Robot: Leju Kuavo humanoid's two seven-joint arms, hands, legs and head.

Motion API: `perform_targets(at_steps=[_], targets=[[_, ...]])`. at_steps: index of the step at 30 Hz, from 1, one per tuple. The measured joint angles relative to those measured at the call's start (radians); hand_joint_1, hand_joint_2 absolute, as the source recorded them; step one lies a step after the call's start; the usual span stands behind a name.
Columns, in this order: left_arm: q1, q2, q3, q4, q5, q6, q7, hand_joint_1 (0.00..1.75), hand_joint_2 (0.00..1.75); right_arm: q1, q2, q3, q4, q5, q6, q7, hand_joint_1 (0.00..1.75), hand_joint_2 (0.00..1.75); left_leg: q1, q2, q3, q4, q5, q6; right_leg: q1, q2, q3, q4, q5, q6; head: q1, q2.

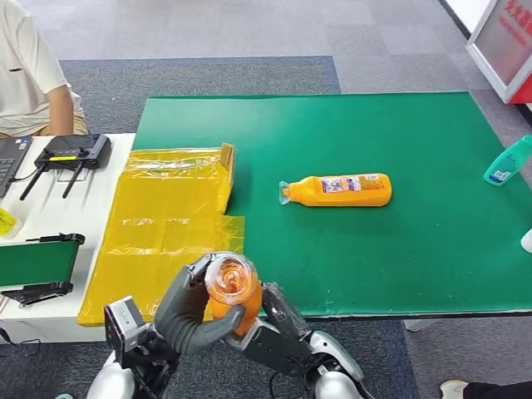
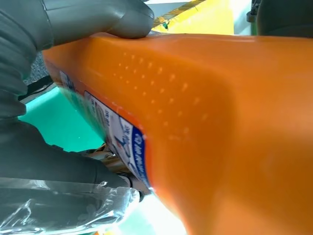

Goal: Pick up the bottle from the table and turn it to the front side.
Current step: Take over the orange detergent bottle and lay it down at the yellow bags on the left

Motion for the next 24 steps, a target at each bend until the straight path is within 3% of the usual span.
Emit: perform_targets(at_steps=[3,13,24], targets=[[0.003,0.004,0.006,0.002,0.033,-0.007,-0.004,1.75,1.75,0.0,0.0,0.0,0.0,0.0,0.001,-0.002,0.06,1.75,0.0,0.0,0.0,0.0,0.0,0.0,0.0,0.0,0.0,0.0,0.0,0.0,0.0,0.0],[0.03,-0.008,0.022,0.001,-0.014,0.039,-0.004,1.75,1.75,0.0,0.008,-0.007,-0.005,0.001,-0.002,0.012,0.0,1.75,0.0,0.0,0.0,0.0,0.0,0.0,0.0,0.0,0.0,0.0,0.0,0.0,0.0,0.0],[0.041,-0.084,0.105,-0.09,-0.734,0.386,0.023,1.75,1.75,0.063,0.021,-0.089,-0.078,0.041,-0.019,0.076,0.0,1.75,0.0,0.0,0.0,0.0,0.0,0.0,0.0,0.0,0.0,0.0,0.0,0.0,0.0,0.0]])
